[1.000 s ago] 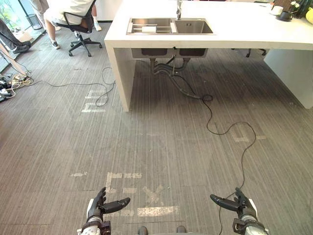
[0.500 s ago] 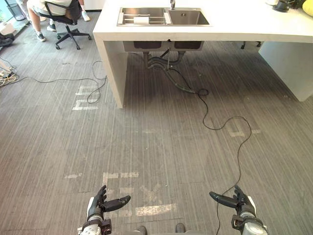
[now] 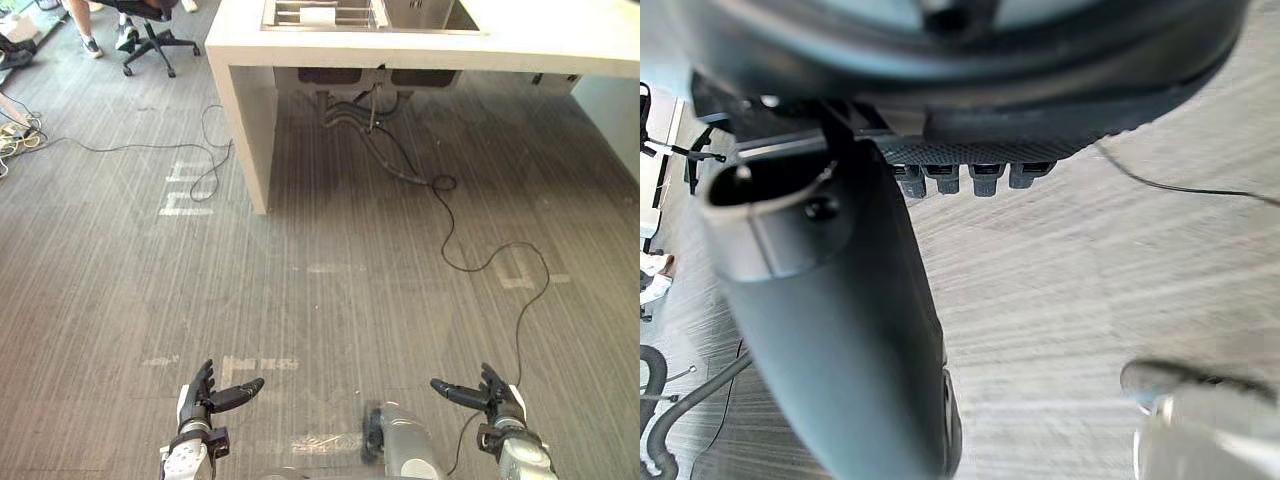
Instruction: Walk over to the sink, pick up the cup, carry it to the dishwasher, place the cup inside the dishwasher, then close the dishwasher door
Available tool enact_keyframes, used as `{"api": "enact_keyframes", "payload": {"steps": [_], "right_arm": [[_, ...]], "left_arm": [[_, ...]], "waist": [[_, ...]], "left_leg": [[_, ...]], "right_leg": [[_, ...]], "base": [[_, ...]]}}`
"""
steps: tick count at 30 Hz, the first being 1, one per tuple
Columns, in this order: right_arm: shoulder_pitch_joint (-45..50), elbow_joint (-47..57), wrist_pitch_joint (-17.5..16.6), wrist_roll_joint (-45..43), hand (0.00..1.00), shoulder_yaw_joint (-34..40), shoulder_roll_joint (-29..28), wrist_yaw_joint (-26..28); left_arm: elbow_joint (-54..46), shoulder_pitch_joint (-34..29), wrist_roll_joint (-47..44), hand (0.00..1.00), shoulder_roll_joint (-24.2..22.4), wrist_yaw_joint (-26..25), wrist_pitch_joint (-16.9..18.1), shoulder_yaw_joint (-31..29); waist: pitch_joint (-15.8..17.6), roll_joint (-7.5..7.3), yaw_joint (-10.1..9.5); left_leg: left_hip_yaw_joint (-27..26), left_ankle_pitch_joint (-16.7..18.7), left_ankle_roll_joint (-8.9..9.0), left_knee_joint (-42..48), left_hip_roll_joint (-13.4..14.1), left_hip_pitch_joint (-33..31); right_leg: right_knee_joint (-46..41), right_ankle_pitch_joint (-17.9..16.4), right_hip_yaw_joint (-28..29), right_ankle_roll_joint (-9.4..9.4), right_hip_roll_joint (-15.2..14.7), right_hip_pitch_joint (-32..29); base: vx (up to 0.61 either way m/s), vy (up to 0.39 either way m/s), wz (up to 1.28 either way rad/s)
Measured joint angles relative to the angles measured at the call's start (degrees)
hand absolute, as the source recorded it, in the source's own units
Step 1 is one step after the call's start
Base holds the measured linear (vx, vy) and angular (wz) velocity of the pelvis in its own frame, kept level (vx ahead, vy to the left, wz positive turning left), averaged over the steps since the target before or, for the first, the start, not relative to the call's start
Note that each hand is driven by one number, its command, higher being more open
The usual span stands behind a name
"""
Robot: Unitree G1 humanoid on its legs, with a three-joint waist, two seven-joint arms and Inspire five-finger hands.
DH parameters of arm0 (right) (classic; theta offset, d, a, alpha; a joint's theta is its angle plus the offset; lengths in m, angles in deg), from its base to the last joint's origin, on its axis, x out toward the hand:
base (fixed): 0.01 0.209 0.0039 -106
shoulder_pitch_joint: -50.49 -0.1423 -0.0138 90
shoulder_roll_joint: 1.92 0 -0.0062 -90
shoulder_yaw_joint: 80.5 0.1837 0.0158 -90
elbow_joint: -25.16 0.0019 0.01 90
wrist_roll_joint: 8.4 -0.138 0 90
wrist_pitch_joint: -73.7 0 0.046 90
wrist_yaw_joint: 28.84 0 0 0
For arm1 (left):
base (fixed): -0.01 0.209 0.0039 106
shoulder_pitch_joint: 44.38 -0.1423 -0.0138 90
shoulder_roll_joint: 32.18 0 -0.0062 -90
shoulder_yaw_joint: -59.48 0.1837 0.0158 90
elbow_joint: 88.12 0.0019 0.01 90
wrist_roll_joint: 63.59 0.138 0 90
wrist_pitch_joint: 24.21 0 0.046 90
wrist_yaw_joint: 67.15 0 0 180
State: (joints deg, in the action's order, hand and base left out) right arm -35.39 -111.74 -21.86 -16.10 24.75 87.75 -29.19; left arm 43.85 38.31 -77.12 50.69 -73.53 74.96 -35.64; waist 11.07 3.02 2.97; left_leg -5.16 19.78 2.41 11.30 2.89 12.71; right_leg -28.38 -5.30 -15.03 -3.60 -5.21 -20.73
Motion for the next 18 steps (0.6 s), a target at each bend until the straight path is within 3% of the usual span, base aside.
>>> {"api": "enact_keyframes", "payload": {"steps": [1, 2, 3, 4, 5, 7, 9, 12, 13, 14, 15, 16, 17, 18], "right_arm": [[-0.4, 0.0, 0.0, 0.0, 1.00, 0.0, 0.1, 0.0], [-0.6, 0.0, 0.0, 0.0, 1.00, -0.1, 0.1, 0.0], [-0.9, 0.0, 0.0, -0.1, 1.00, -0.3, 0.2, 0.0], [-0.6, 0.0, -0.1, -0.4, 1.00, -1.5, 0.5, -0.1], [-0.4, 0.1, -0.1, -1.1, 1.00, -2.2, 0.7, -0.1], [-0.6, 0.1, -0.8, -2.4, 1.00, -2.2, 0.8, -0.3], [-1.4, 0.1, -1.3, -2.9, 1.00, -2.0, 1.0, -0.7], [-1.5, -0.1, -1.3, -3.9, 1.00, 0.2, 0.1, -1.1], [-1.1, -0.2, -1.3, -3.9, 1.00, 1.0, 0.4, -1.4], [-0.9, -0.4, -1.3, -3.9, 1.00, 1.1, 0.8, -1.5], [-1.4, -1.9, -1.1, -3.9, 1.00, 1.2, 0.4, -1.8], [-1.5, -2.4, -0.6, -4.0, 1.00, 0.4, -0.8, -2.2], [-1.8, -2.4, -0.5, -3.9, 1.00, -0.1, -1.1, -2.1], [-1.9, -2.4, -0.4, -3.9, 1.00, -0.2, -1.2, -2.1]], "left_arm": [[0.1, 0.3, 0.0, 1.00, -0.7, 0.0, 0.0, 0.0], [0.2, 0.7, 0.0, 1.00, -1.1, 0.0, 0.0, 0.0], [0.2, 1.3, 0.0, 1.00, -1.9, 0.2, 0.0, 0.1], [0.0, 1.5, 0.0, 1.00, -2.3, 0.3, 0.0, 0.6], [-0.1, 1.4, 0.0, 1.00, -2.3, 0.3, 0.1, 1.0], [-0.7, 1.4, 0.0, 1.00, -2.5, 0.3, 0.0, 1.4], [-1.5, 1.3, 0.0, 1.00, -2.5, 0.2, 0.1, 1.2], [-1.7, 2.2, 0.0, 1.00, -2.9, 0.1, 0.1, 1.1], [-1.8, 2.3, 0.0, 1.00, -3.6, 0.0, 0.2, 1.1], [-1.9, 2.4, 0.0, 1.00, -3.9, 0.0, 0.3, 1.1], [-1.6, 2.5, -0.1, 1.00, -3.9, -0.3, 0.3, 0.9], [-1.8, 3.0, -0.1, 1.00, -3.3, -1.0, 0.4, 0.6], [-1.9, 4.0, -0.1, 1.00, -3.3, -1.2, 0.7, 0.4], [-1.9, 4.0, -0.1, 1.00, -3.4, -1.2, 0.7, 0.4]], "waist": [[-0.1, 0.38, 0.28], [0.0, 0.53, 0.30], [0.2, 0.93, 0.35], [0.3, 0.87, 0.24], [0.3, 0.83, -0.10], [0.9, -0.07, -0.77], [0.9, 0.02, -1.19], [1.3, -0.48, -2.65], [1.0, 0.85, -2.67], [1.0, 2.20, -2.67], [0.8, 2.67, -3.04], [0.8, 0.43, -3.30], [1.0, -0.86, -3.77], [1.0, -0.99, -3.85]], "left_leg": [[-0.1, -0.3, 0.54, 6.4, 1.1, -2.5], [-0.3, -0.9, 1.52, 11.4, 1.9, -4.3], [-0.2, -4.4, 3.09, 23.2, 3.7, -8.4], [-0.8, -8.2, 2.97, 36.0, 6.6, -13.0], [-1.9, -7.9, 2.61, 41.3, 8.1, -14.6], [-6.5, -6.0, -0.63, 50.9, 11.9, -20.8], [-7.7, -4.6, -0.74, 47.7, 11.6, -25.9], [-9.2, -4.6, -0.05, 27.7, 6.7, -29.5], [-8.6, -12.1, 0.03, 11.0, 4.1, -29.5], [-7.4, -16.7, -0.73, 5.1, 4.2, -29.3], [-6.6, -21.5, -4.83, 5.1, 3.6, -28.7], [-7.0, -20.0, -3.54, 5.5, 1.4, -28.6], [-6.7, -16.2, -5.66, 9.7, -0.5, -31.0], [-6.7, -14.9, -6.21, 11.2, -0.9, -31.6]], "right_leg": [[0.6, -1.4, -0.5, -1.40, 0.7, 1.3], [1.7, -1.8, -0.9, -1.64, 1.2, 2.7], [5.3, -1.9, -1.8, -1.81, 2.7, 7.2], [9.5, -1.8, -2.3, -1.97, 3.9, 12.6], [11.4, -1.8, -2.3, -1.98, 4.4, 15.3], [17.7, -1.8, -1.1, -2.00, 5.0, 23.9], [20.4, -1.8, 0.0, -2.00, 4.3, 26.9], [23.3, -2.1, 1.1, -1.31, 1.0, 30.7], [23.7, -3.7, 1.0, 1.35, 0.4, 32.1], [23.7, -4.6, 1.1, 2.95, 1.1, 32.7], [23.6, -5.8, 1.7, 4.78, 1.0, 33.9], [23.5, -6.6, 1.6, 5.50, -1.4, 34.1], [23.2, -7.8, 2.3, 6.91, -3.3, 33.9], [22.8, -8.0, 2.7, 7.27, -3.8, 33.9]], "base": [[0.36, -0.167, 0.06], [0.57, -0.261, 0.17], [0.48, -0.201, 0.21], [0.58, -0.212, 0.18], [0.43, -0.134, 0.03], [0.43, -0.117, -0.15], [0.34, 0.030, -0.27], [0.33, 0.135, -0.21], [0.39, 0.215, -0.02], [0.49, 0.299, -0.03], [0.41, 0.269, 0.05], [0.47, 0.285, 0.09], [0.36, 0.203, 0.16], [0.37, 0.198, 0.07]]}}
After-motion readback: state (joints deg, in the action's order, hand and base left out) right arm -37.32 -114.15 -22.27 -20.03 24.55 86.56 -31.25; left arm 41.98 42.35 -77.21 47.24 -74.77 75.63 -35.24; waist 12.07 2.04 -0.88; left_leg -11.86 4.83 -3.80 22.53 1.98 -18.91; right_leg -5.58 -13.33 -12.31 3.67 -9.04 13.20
